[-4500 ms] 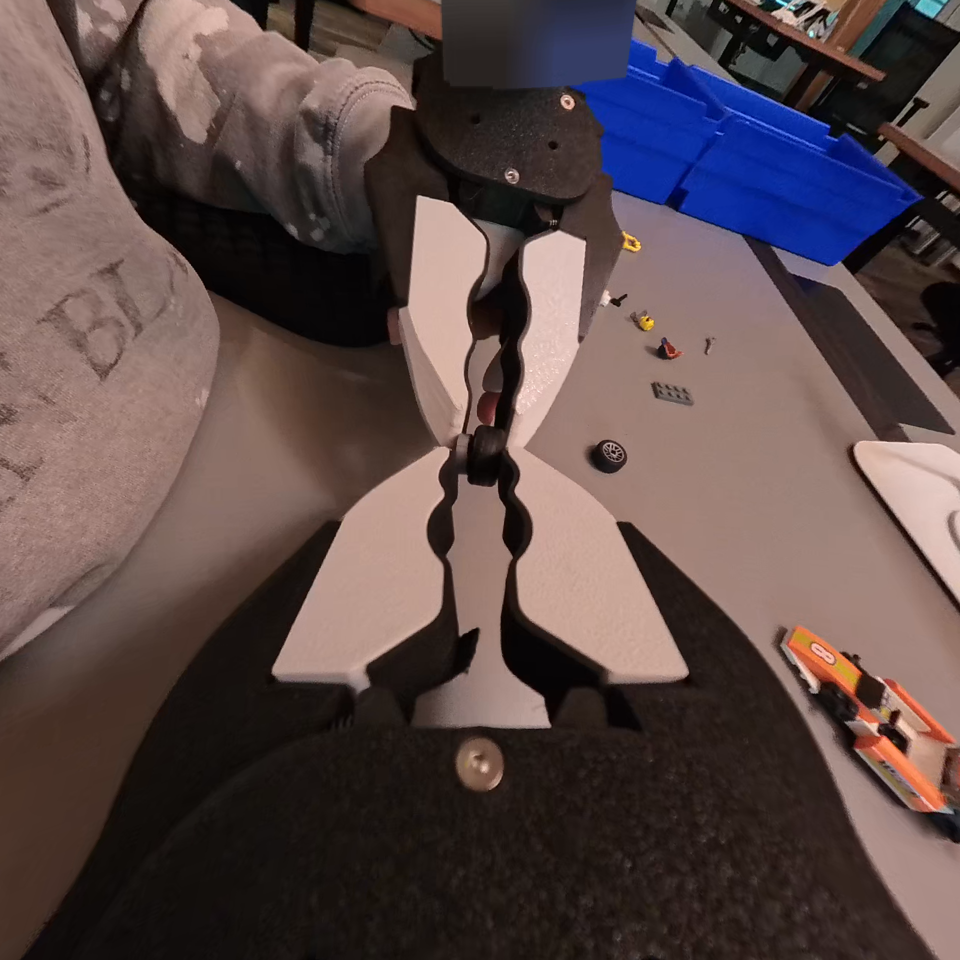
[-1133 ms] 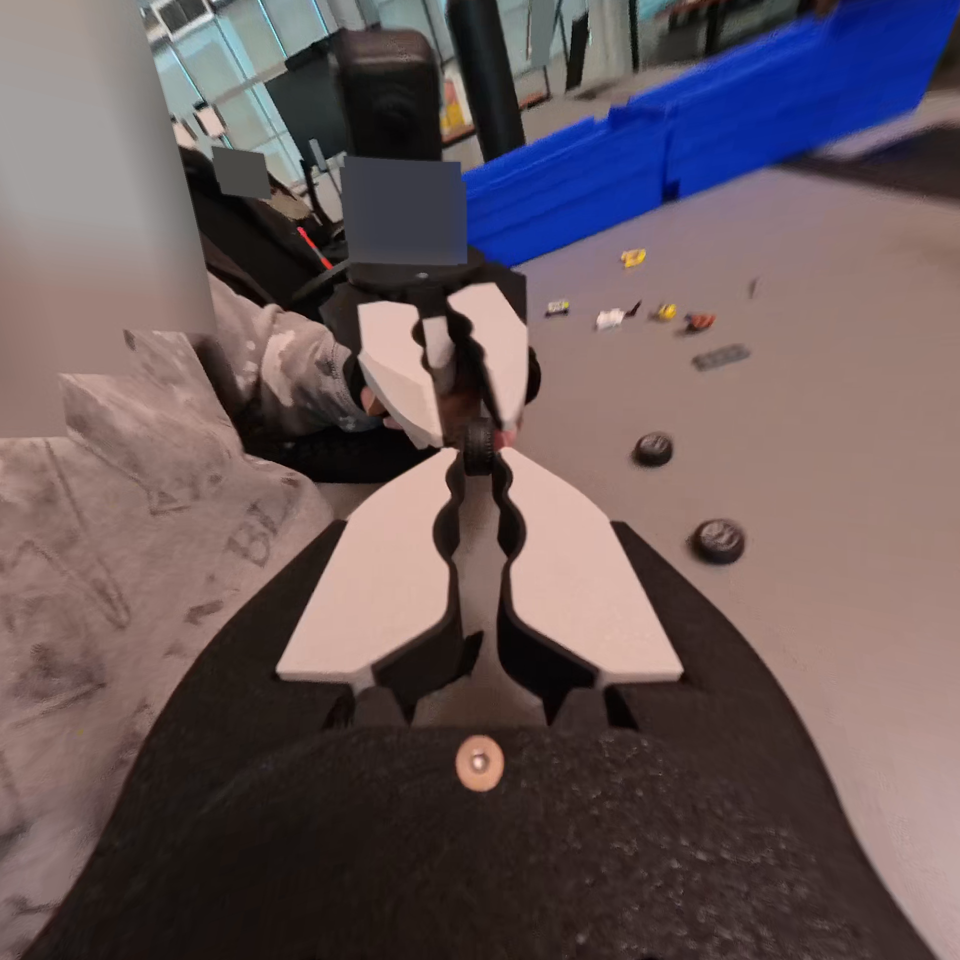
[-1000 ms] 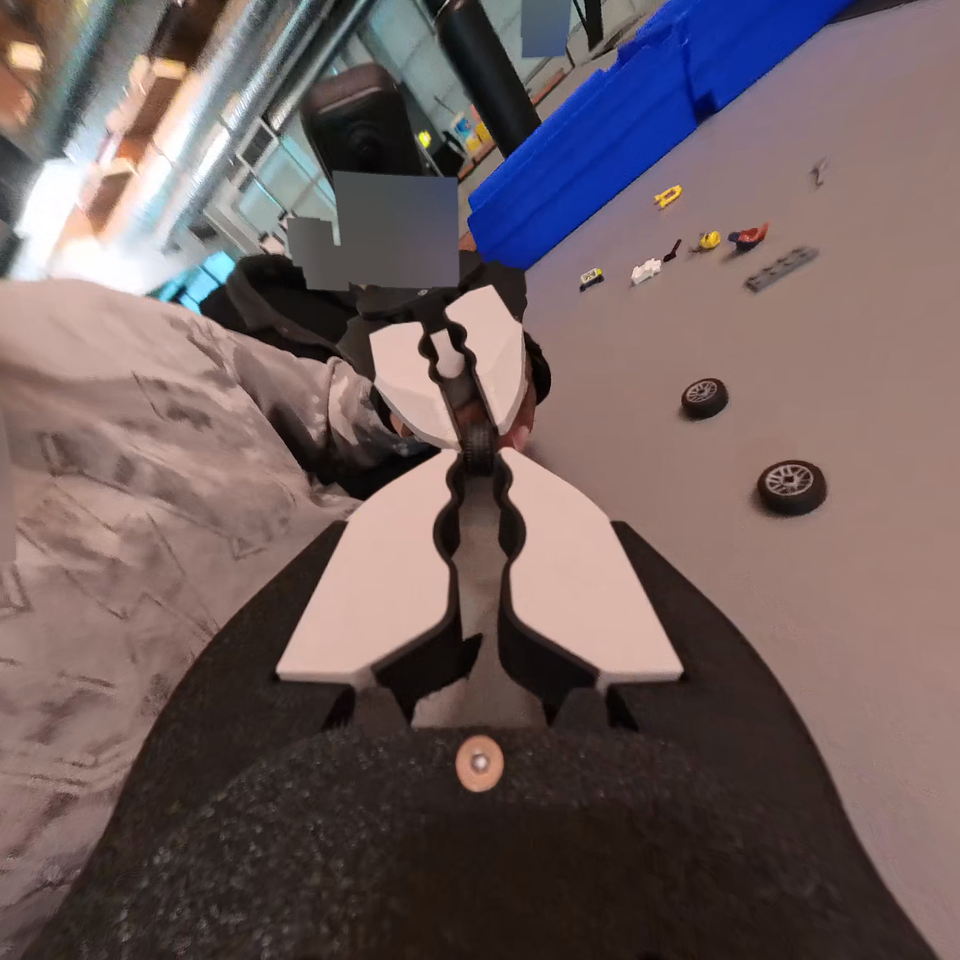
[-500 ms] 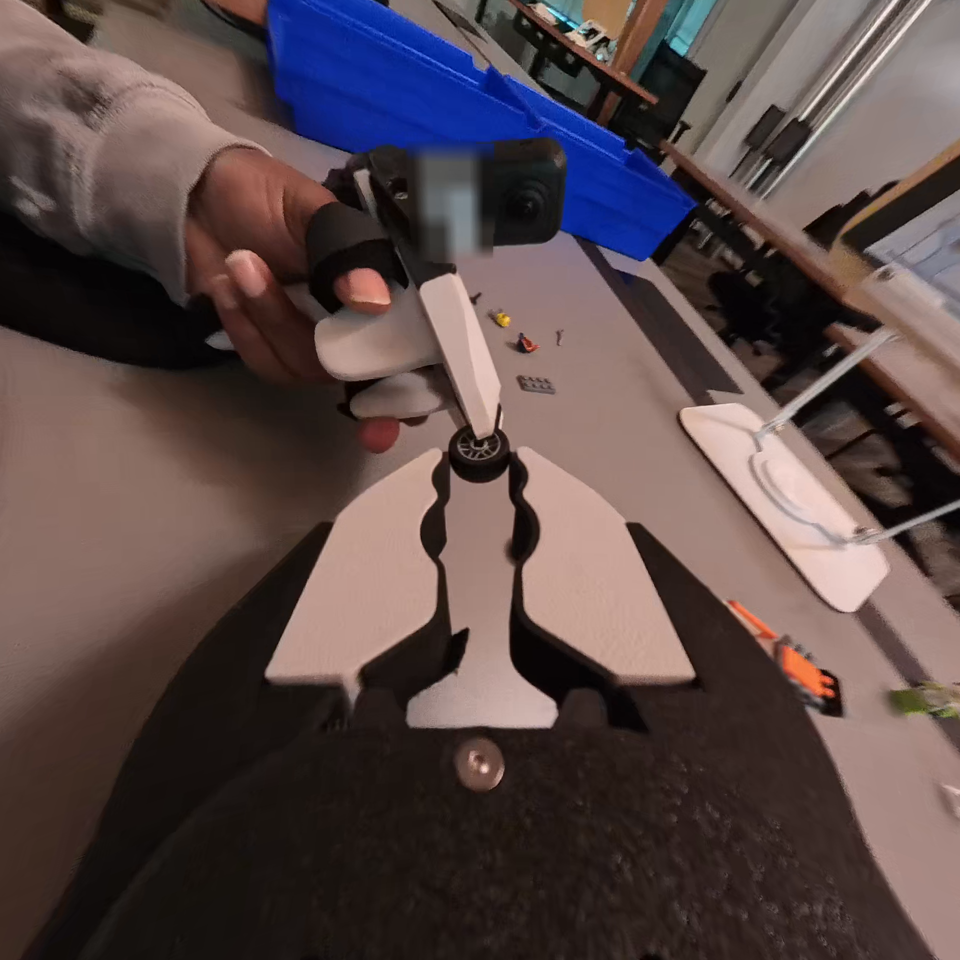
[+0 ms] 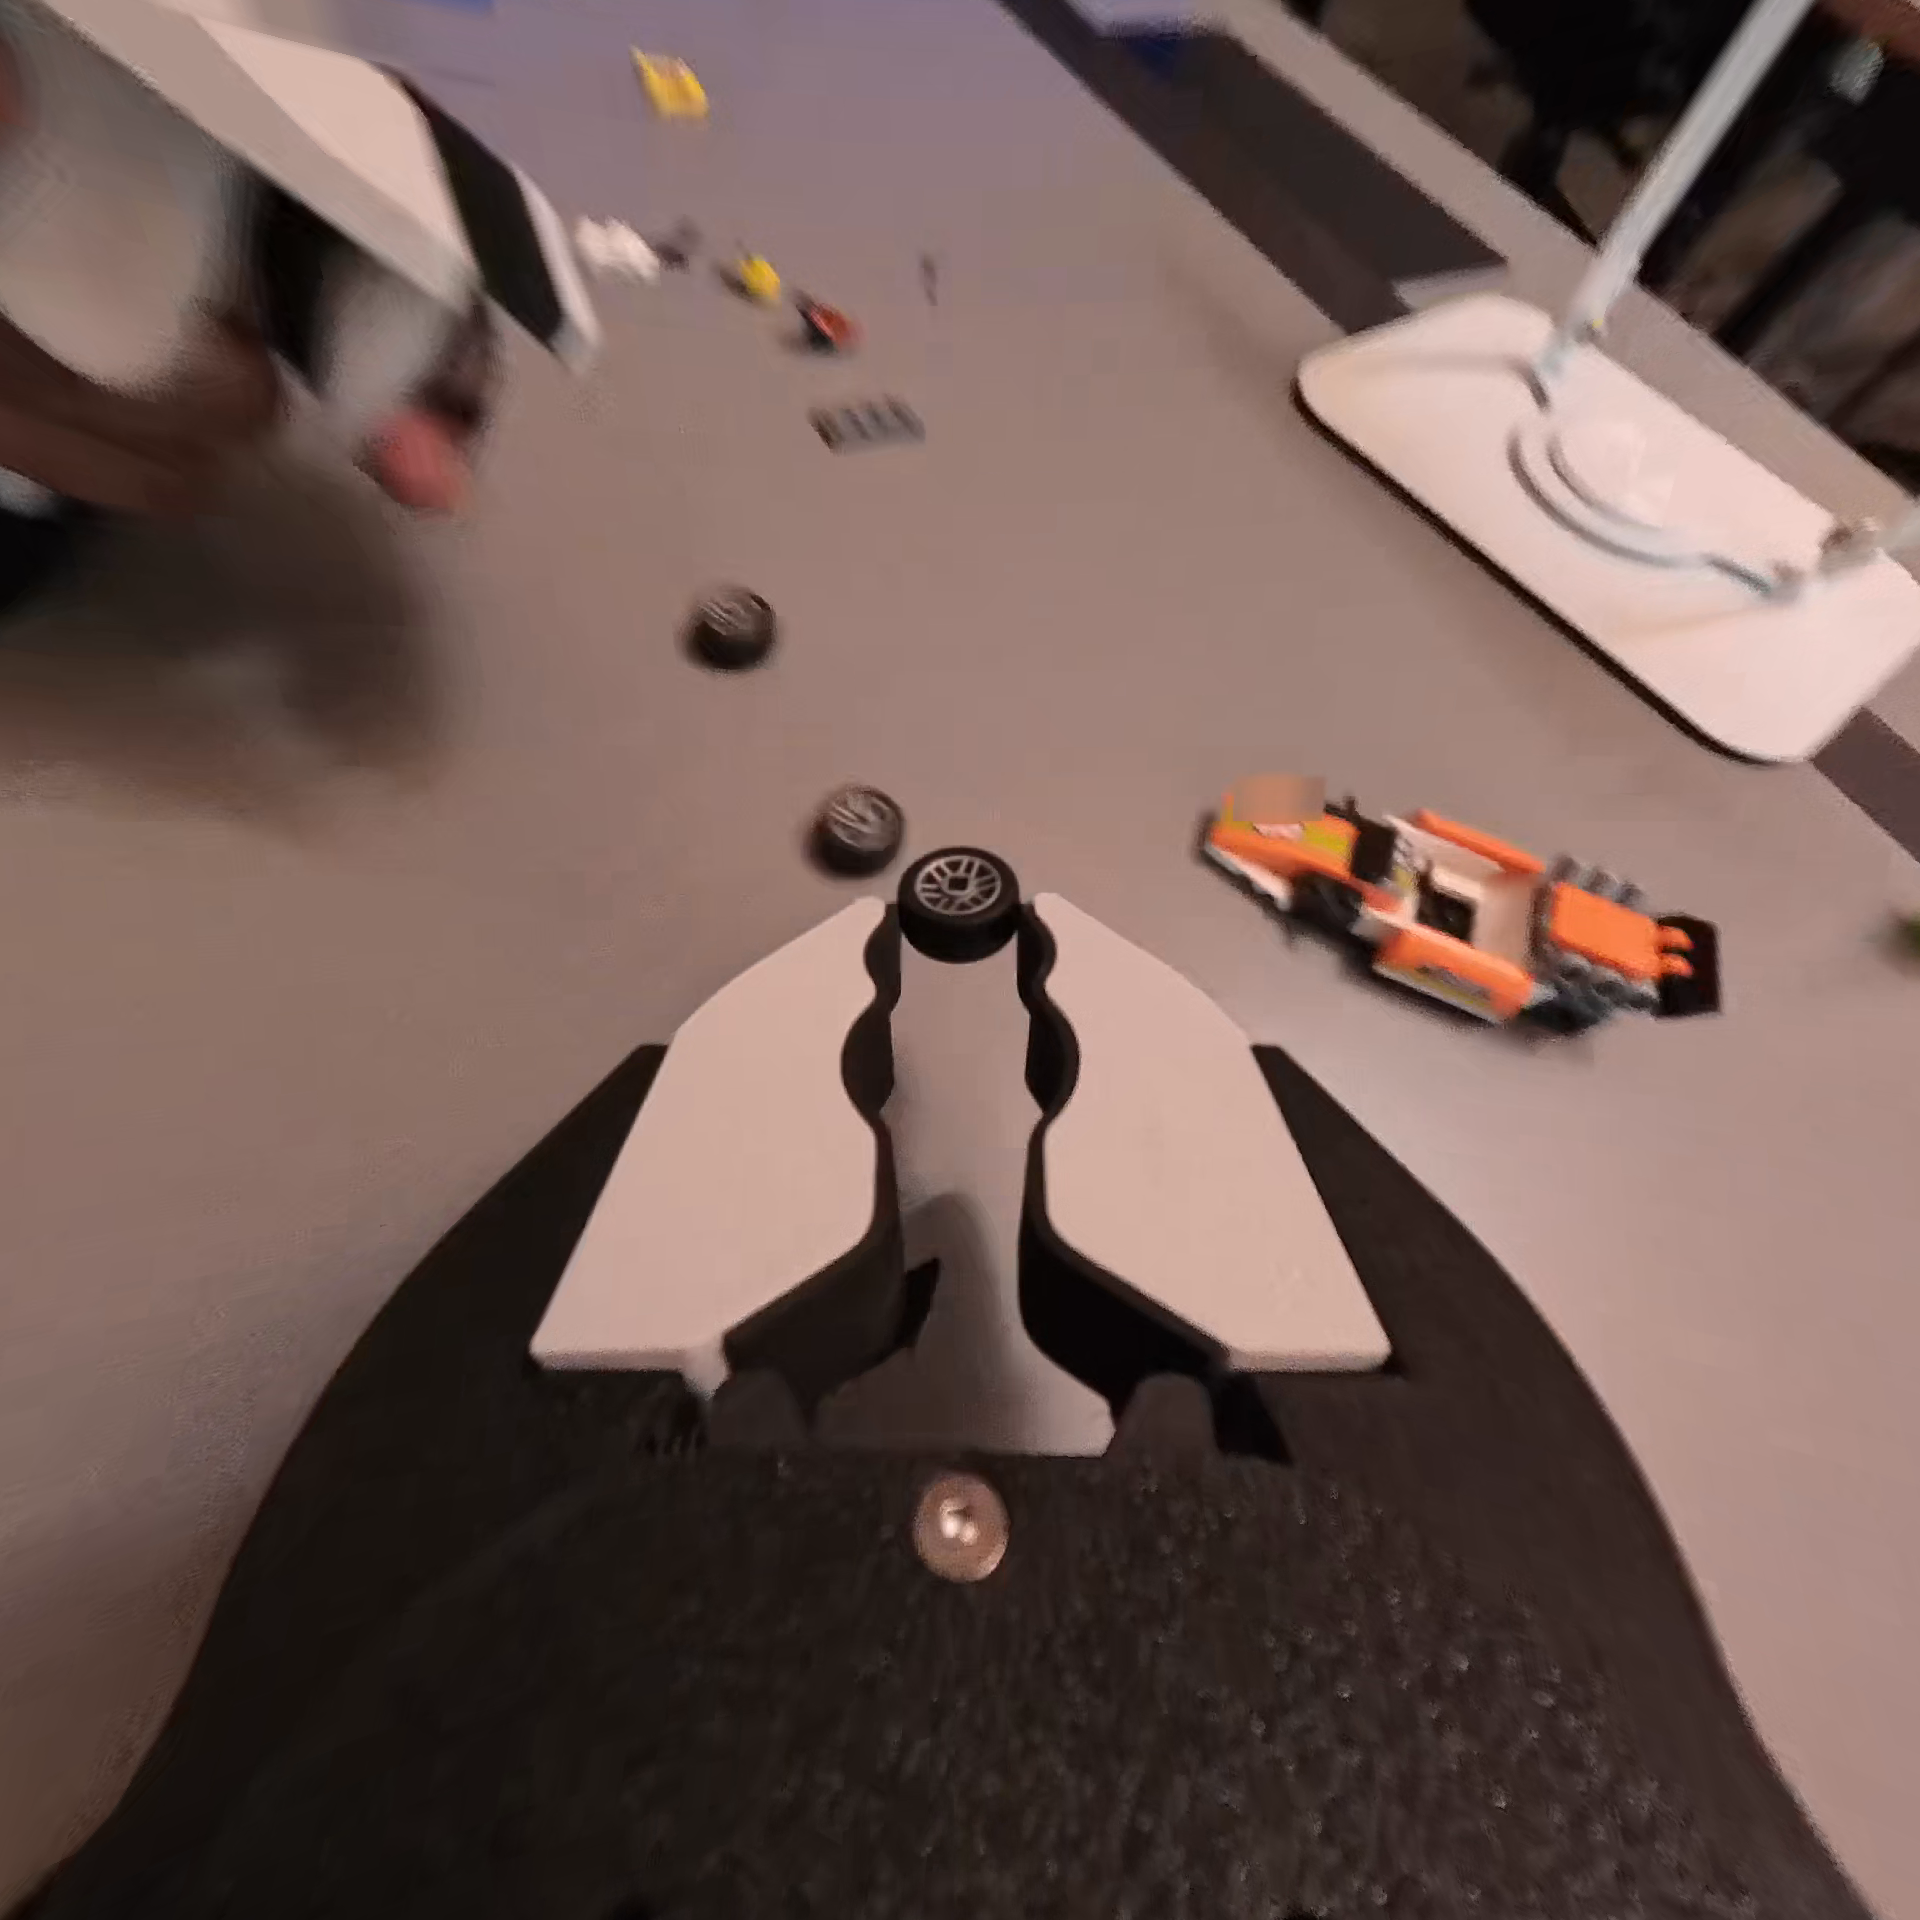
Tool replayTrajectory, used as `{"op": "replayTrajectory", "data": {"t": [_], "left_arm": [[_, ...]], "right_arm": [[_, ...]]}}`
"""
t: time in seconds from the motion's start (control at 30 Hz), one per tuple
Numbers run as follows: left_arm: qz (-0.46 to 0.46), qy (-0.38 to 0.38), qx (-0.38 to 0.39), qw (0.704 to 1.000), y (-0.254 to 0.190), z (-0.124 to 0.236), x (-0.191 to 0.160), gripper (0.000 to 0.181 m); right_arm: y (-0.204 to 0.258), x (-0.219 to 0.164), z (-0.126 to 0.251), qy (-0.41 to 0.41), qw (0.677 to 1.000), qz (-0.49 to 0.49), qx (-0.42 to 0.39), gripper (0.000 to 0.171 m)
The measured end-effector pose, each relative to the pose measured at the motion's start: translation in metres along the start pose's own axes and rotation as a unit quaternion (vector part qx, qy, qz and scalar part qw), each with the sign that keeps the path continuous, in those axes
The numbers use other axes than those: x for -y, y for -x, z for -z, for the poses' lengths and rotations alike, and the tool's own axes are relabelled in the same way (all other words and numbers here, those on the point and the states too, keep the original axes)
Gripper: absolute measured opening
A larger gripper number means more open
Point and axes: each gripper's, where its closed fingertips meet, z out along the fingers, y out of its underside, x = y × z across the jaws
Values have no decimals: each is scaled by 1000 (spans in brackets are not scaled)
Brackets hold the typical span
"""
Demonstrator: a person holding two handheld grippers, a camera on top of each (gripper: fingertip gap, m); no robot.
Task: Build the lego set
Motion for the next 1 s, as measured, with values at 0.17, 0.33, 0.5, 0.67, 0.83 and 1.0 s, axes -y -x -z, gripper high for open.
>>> {"op": "replayTrajectory", "data": {"t": [0.17,0.33,0.5,0.67,0.83,1.0], "left_arm": [[6,-38,19,999,10,9,13,8],[-32,-10,24,999,7,7,8,8],[-114,35,49,992,7,1,-6,11],[-186,54,76,978,7,-1,-11,14],[-225,82,95,966,12,-1,-17,13],[-225,99,80,966,10,-5,-26,13]], "right_arm": [[0,-17,-22,74,996,-42,35,21],[-1,-20,-27,91,995,-38,20,21],[-2,-26,-23,103,994,-27,12,26],[-23,-17,5,79,997,-11,-16,30],[-54,-33,47,100,995,3,-18,31],[-57,-61,39,125,992,-1,-22,31]]}}
